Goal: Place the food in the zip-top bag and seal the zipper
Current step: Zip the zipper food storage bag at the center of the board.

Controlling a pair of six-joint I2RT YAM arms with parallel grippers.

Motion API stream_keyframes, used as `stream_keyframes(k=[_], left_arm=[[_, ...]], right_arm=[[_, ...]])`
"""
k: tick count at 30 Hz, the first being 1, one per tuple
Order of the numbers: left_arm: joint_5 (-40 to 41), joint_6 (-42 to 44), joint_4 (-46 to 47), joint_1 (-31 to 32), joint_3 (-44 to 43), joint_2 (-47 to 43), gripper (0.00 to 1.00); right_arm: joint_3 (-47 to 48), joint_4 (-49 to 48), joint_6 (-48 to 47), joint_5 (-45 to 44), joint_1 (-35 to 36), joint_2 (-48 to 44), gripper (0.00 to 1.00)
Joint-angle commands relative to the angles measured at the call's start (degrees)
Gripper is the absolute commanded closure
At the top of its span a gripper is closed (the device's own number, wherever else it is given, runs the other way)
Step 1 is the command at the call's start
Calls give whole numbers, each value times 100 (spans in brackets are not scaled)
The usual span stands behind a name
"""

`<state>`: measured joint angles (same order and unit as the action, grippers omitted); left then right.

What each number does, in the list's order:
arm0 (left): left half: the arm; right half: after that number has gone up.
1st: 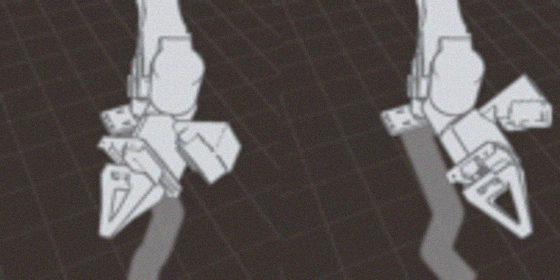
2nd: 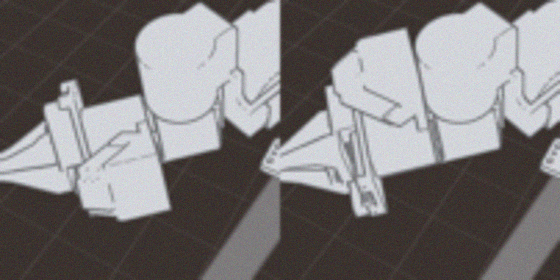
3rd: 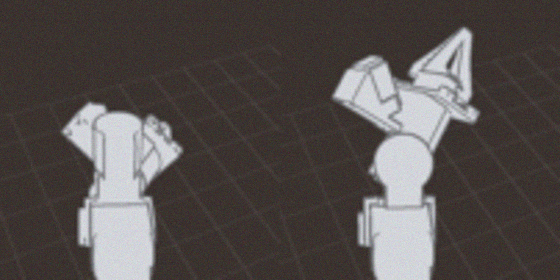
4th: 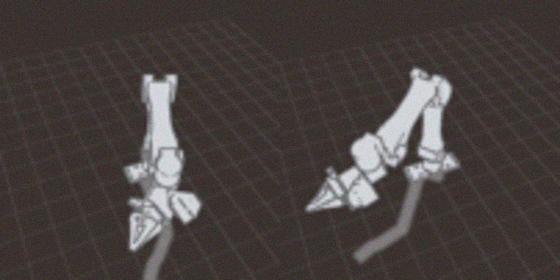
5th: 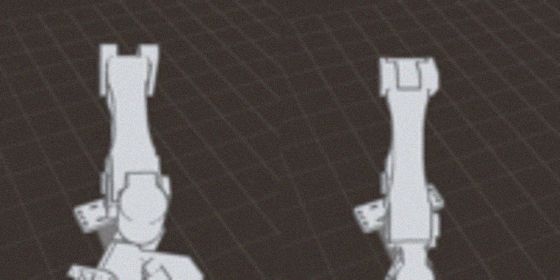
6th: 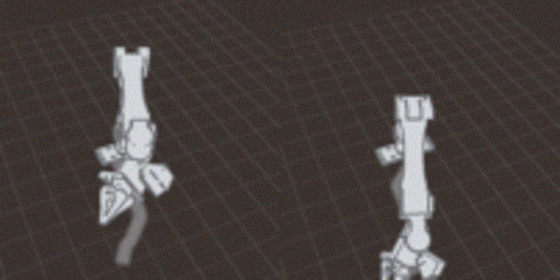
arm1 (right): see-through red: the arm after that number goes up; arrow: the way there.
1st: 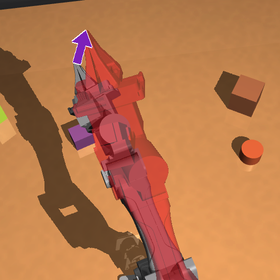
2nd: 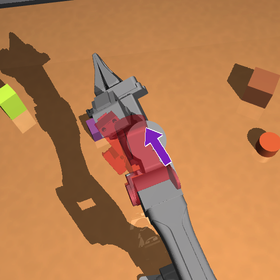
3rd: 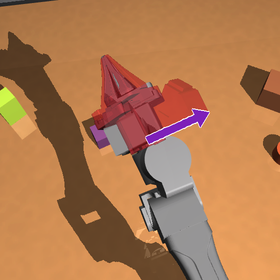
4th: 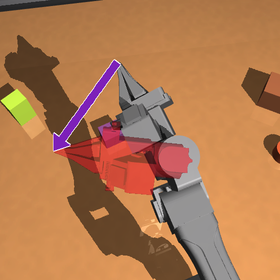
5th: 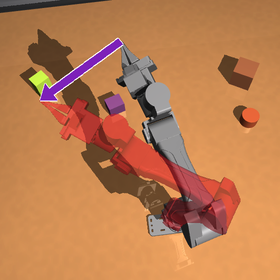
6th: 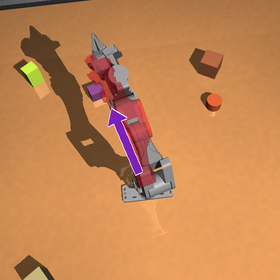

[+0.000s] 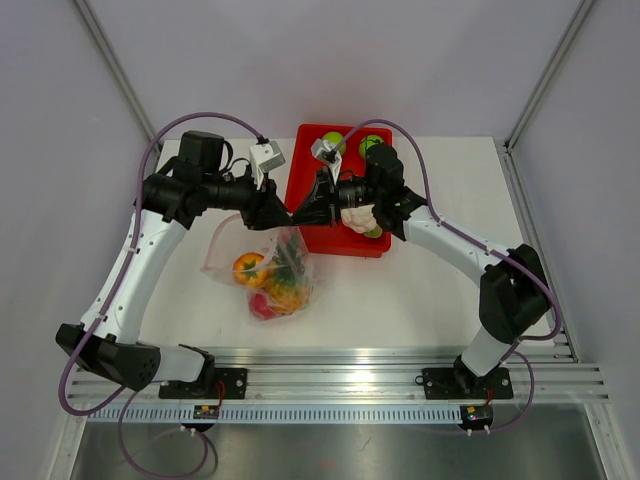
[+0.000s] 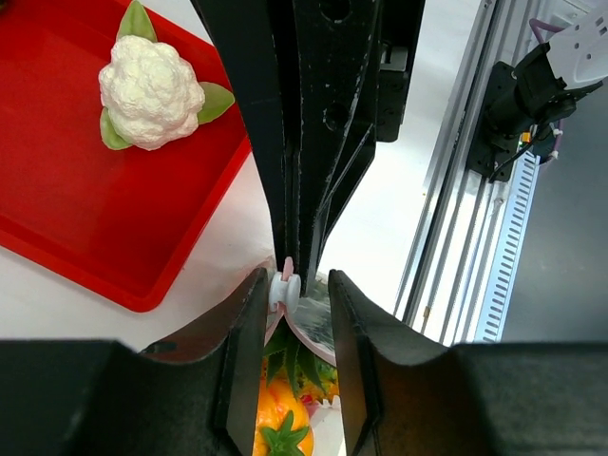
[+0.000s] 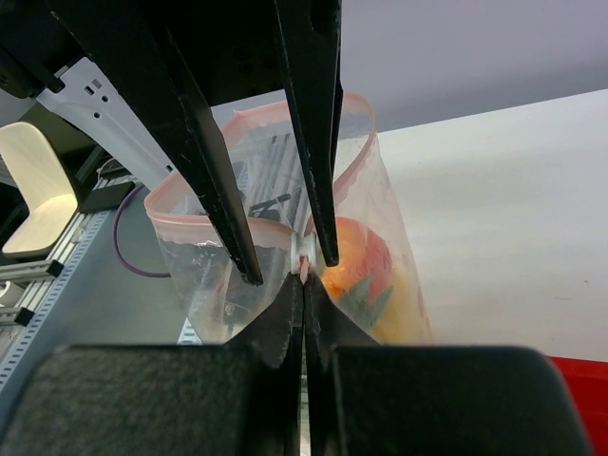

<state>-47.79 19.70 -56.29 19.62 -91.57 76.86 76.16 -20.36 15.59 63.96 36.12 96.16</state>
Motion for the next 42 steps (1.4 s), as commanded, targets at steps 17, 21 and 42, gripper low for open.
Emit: stream_keyframes(k=[17,21,42], left_arm=[[-73,60,136,-2,157,-382,100],[6,60,119,-2,332,-435,100],[288,130,206,-81,851,-874,100]], right_arm=[[-22,-257,-31,-1122,71,-378,100],[-171,-617,373,-1764,62,-423,100],[-1279,-47,5,-3258,9,-1653,100]])
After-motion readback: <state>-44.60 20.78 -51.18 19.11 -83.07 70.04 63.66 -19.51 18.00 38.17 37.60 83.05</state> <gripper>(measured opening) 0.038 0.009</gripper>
